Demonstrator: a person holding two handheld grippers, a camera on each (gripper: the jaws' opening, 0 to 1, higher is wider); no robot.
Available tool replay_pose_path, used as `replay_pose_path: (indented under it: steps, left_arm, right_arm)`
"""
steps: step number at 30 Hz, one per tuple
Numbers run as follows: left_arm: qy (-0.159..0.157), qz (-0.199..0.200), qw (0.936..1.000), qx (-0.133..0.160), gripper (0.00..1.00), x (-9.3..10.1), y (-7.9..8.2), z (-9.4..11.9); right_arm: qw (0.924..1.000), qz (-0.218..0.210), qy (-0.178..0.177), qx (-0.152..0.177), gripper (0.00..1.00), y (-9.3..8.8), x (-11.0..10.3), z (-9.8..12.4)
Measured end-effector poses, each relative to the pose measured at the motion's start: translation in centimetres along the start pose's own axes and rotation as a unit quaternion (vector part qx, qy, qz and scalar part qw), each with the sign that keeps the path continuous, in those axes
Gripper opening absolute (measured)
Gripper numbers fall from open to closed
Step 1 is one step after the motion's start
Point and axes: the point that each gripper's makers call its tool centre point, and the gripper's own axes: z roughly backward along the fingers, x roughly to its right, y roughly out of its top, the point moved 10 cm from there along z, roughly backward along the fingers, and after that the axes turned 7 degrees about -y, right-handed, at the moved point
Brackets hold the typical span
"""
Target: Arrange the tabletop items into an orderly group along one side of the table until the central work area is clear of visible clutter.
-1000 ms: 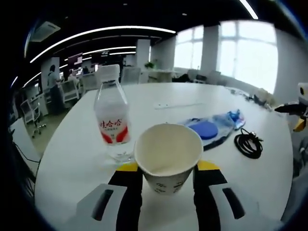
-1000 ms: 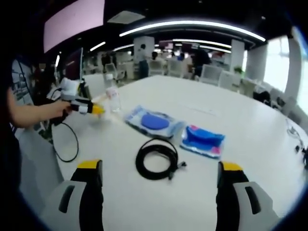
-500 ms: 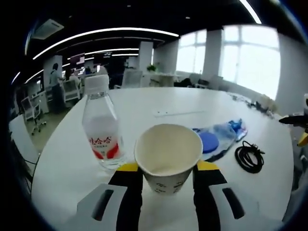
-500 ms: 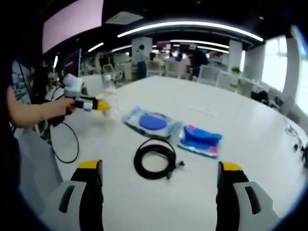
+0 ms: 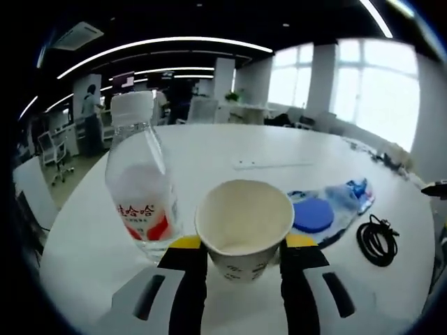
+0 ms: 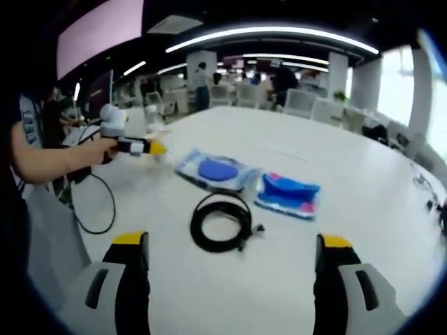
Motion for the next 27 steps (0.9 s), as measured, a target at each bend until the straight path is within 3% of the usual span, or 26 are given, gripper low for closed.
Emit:
replay_pose_path:
  steps: [27]
  left_arm:
    - [0.045,0.000,0.9990,-0.004,0.39,-0.5,-0.3,-3.1]
  right_arm:
    - [0.9997,-0.011,0.000,-0.021,0.97,-1.2,0.7,-0.6]
